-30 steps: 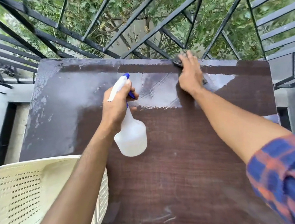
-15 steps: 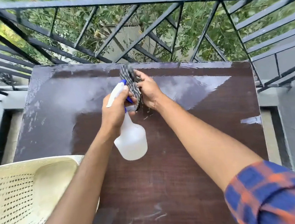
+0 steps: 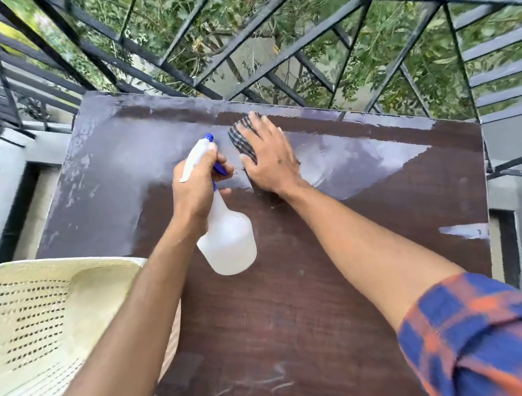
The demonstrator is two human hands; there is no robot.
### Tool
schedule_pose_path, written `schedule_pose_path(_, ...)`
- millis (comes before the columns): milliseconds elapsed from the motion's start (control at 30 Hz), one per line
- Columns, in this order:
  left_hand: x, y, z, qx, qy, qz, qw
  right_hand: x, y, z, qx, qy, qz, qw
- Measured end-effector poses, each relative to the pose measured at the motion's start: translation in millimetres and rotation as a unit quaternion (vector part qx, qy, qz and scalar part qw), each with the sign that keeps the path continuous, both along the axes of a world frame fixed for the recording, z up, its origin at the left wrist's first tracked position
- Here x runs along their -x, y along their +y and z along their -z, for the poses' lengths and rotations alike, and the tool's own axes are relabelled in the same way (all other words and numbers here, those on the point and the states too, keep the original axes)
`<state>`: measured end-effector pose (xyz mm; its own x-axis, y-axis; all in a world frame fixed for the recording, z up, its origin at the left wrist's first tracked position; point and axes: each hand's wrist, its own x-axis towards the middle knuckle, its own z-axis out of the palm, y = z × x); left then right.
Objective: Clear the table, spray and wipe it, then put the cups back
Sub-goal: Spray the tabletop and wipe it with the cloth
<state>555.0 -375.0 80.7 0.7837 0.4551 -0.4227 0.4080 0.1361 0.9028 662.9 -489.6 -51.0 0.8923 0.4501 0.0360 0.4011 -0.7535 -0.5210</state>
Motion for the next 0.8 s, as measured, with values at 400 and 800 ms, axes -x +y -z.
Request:
schedule_pose_path(400, -20.4, -10.8, 13.8, -0.013, 0.025, 0.009, 1.0, -27.0, 12.1, 17.9, 0.068, -0.003, 0.035, 0.997)
schedule_pose_path(800, -42.5, -100.9, 14.2, 0.018, 0.017, 0.104, 0.994, -50.8, -235.7, 23.3, 0.104, 0.014, 0.33, 0.938)
